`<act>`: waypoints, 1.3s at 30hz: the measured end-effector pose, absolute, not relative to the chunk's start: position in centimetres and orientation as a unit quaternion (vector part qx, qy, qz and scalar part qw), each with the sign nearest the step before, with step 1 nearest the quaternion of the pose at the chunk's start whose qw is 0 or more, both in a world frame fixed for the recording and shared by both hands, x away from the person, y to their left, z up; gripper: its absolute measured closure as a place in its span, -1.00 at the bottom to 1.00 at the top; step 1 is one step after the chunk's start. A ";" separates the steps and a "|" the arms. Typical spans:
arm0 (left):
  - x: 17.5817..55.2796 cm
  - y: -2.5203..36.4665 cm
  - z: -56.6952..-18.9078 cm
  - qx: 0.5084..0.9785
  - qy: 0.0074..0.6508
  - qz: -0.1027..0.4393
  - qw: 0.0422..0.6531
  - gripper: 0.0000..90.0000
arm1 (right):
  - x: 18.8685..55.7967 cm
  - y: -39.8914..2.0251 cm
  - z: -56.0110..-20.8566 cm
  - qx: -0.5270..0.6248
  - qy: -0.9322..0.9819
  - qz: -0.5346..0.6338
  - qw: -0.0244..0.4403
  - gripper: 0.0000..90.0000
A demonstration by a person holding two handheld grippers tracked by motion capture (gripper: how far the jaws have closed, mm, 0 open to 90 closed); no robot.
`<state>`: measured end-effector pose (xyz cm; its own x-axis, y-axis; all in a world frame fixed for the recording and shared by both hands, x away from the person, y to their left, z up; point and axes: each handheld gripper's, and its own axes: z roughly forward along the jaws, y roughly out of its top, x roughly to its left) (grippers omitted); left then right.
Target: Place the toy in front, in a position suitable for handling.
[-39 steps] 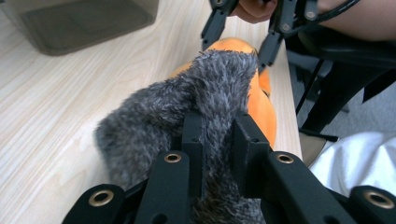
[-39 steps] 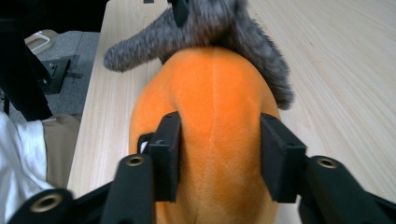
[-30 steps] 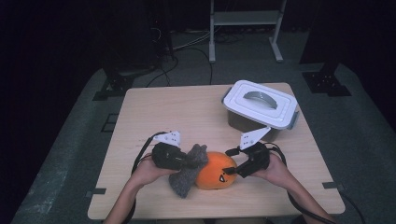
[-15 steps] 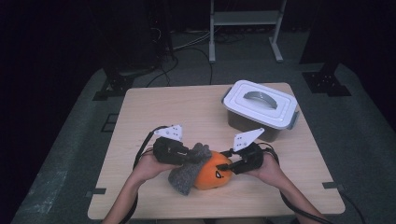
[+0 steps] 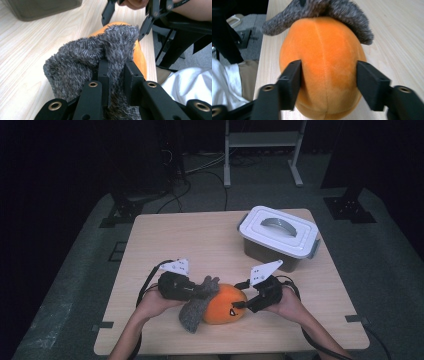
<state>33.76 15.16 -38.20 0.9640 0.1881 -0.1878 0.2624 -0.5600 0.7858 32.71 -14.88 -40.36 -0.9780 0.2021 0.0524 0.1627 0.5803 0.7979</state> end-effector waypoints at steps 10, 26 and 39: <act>33.6 15.1 -38.2 0.883 0.127 -0.035 0.450 0.72 | 33.0 -15.3 -41.3 0.131 0.885 0.447 -0.003 -0.10; 33.2 12.5 -36.2 0.892 0.091 -0.022 0.442 0.72 | 31.5 -13.8 -39.9 0.096 0.892 0.438 0.054 -0.05; 33.3 13.0 -36.6 0.890 0.098 -0.027 0.444 0.72 | 32.8 -14.1 -41.5 0.135 0.887 0.441 0.003 -0.07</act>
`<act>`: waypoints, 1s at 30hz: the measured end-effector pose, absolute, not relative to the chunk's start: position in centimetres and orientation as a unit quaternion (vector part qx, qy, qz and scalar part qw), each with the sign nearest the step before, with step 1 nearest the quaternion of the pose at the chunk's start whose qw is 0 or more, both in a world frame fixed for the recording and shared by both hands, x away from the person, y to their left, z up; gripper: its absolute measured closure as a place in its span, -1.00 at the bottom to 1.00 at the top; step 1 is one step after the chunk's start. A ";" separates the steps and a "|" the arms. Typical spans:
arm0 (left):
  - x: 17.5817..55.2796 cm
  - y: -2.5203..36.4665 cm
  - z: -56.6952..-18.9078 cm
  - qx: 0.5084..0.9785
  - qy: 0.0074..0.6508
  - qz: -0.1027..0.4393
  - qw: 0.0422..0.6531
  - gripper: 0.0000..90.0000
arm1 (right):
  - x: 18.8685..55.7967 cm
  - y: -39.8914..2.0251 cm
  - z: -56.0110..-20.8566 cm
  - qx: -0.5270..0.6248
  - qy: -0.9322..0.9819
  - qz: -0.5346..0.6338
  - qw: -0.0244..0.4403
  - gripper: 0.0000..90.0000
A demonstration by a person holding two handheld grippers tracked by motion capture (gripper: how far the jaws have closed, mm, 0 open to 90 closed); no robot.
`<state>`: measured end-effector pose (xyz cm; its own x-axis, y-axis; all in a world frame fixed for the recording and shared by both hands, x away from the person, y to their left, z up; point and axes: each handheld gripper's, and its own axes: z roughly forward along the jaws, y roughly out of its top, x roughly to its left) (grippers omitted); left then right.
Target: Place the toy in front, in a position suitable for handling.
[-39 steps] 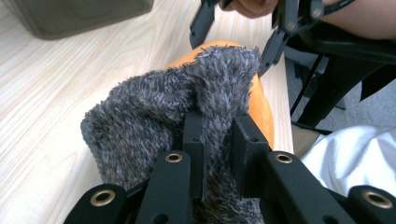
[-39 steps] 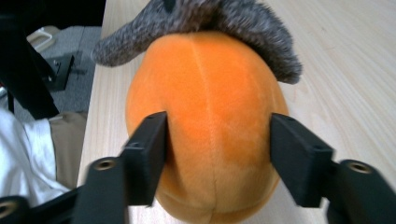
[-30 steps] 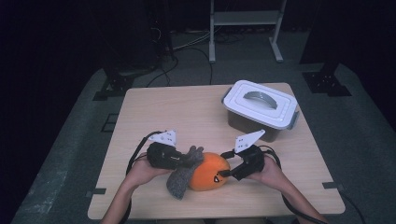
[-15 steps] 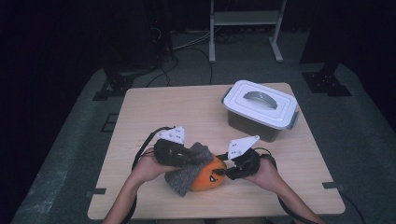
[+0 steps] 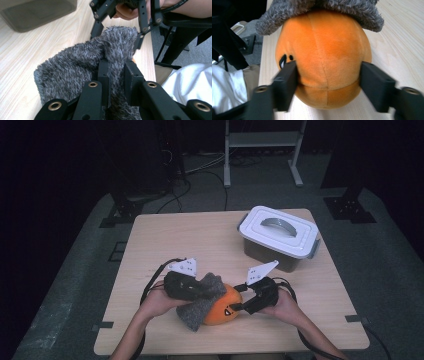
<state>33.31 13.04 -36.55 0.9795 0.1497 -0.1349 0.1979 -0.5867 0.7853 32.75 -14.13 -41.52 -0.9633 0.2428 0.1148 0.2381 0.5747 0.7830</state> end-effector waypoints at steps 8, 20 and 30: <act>33.1 11.2 -34.6 0.890 0.071 -0.025 0.450 0.72 | 30.7 -12.3 -39.6 0.079 0.896 0.429 0.081 0.12; 33.8 13.2 -35.9 0.890 0.105 -0.028 0.443 0.72 | 30.8 -13.3 -40.2 0.067 0.900 0.424 0.072 0.17; 33.6 11.9 -35.0 0.890 0.090 -0.027 0.446 0.73 | 30.6 -12.0 -39.4 0.062 0.899 0.424 0.089 0.17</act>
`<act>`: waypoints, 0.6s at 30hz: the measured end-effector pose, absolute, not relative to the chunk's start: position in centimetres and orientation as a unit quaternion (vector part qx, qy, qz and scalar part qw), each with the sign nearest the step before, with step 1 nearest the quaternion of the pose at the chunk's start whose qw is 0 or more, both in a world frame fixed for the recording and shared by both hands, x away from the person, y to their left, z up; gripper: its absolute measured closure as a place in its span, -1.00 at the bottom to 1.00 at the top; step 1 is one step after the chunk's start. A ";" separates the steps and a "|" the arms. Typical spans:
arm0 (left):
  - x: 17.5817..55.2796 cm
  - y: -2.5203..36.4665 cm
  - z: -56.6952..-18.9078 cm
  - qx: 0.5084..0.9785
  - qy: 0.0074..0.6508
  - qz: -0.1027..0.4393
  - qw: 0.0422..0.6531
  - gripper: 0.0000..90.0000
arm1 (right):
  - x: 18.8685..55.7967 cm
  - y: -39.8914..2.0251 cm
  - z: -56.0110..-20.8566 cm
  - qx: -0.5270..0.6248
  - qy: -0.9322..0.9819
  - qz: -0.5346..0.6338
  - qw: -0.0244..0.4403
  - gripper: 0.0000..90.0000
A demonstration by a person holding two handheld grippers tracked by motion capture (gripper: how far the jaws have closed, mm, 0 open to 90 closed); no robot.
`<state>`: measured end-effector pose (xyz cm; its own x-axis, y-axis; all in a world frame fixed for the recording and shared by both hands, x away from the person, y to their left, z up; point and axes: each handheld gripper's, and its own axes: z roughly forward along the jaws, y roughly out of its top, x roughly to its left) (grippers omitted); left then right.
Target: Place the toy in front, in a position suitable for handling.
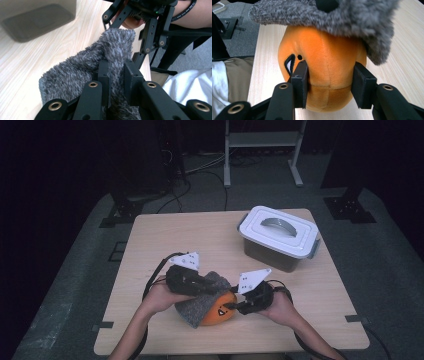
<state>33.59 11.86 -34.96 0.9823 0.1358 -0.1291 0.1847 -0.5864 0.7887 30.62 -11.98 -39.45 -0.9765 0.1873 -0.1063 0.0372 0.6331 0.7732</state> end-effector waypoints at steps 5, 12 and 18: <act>34.0 12.4 -35.6 0.891 0.102 -0.033 0.441 0.73 | 31.1 -13.4 -40.2 0.068 0.903 0.416 0.079 0.16; 34.2 13.6 -36.6 0.886 0.122 -0.042 0.444 0.73 | 31.8 -14.6 -40.9 0.088 0.906 0.412 0.048 -0.07; 33.7 12.5 -37.1 0.883 0.110 -0.057 0.453 0.72 | 31.7 -13.6 -40.1 0.084 0.897 0.432 0.039 -0.38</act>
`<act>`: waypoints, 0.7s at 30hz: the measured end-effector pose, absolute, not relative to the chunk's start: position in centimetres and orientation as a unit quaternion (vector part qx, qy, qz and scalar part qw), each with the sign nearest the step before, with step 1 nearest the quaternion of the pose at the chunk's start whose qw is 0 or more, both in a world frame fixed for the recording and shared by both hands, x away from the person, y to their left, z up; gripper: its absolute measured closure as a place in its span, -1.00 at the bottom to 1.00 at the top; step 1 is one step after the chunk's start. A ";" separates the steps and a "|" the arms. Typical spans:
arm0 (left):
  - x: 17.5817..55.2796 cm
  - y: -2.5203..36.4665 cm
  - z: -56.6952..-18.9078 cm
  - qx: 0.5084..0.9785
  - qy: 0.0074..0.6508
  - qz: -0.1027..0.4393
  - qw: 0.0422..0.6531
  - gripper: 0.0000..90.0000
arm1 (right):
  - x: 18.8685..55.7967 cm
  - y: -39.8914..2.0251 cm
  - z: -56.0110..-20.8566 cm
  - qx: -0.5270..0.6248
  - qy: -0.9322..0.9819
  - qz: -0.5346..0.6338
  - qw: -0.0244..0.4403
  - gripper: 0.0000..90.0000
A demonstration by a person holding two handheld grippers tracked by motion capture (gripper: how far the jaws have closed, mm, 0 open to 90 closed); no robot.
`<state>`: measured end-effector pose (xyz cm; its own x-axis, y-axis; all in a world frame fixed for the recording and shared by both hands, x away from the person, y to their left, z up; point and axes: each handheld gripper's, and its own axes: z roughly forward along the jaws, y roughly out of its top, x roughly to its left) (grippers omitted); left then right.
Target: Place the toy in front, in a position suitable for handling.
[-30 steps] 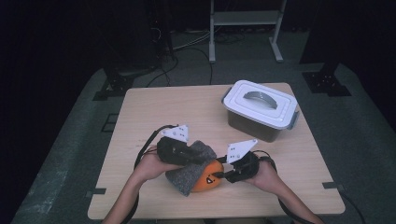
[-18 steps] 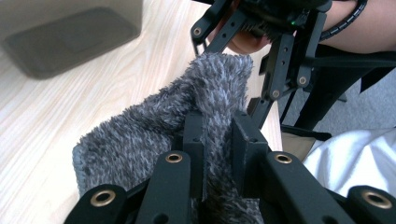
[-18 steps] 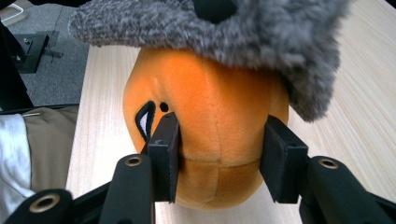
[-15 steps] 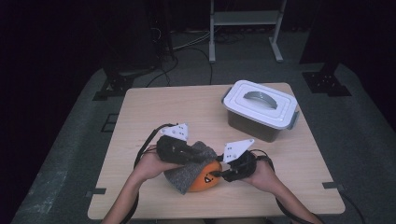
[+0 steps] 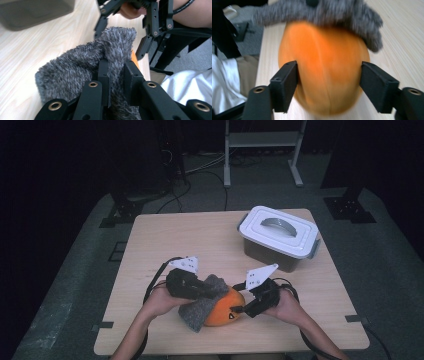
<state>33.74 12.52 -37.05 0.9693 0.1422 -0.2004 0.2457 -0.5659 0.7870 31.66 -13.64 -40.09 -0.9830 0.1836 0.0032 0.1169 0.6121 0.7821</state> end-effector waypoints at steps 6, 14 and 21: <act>33.9 12.5 -37.1 0.885 0.112 -0.059 0.447 0.72 | 31.9 -14.4 -40.8 0.089 0.891 0.445 0.019 -0.01; 33.8 13.8 -37.5 0.887 0.126 -0.056 0.440 0.71 | 32.1 -14.9 -40.8 0.089 0.896 0.435 0.004 -0.12; 33.8 13.3 -37.7 0.889 0.119 -0.057 0.438 0.71 | 32.8 -14.1 -41.1 0.121 0.889 0.441 -0.015 -0.26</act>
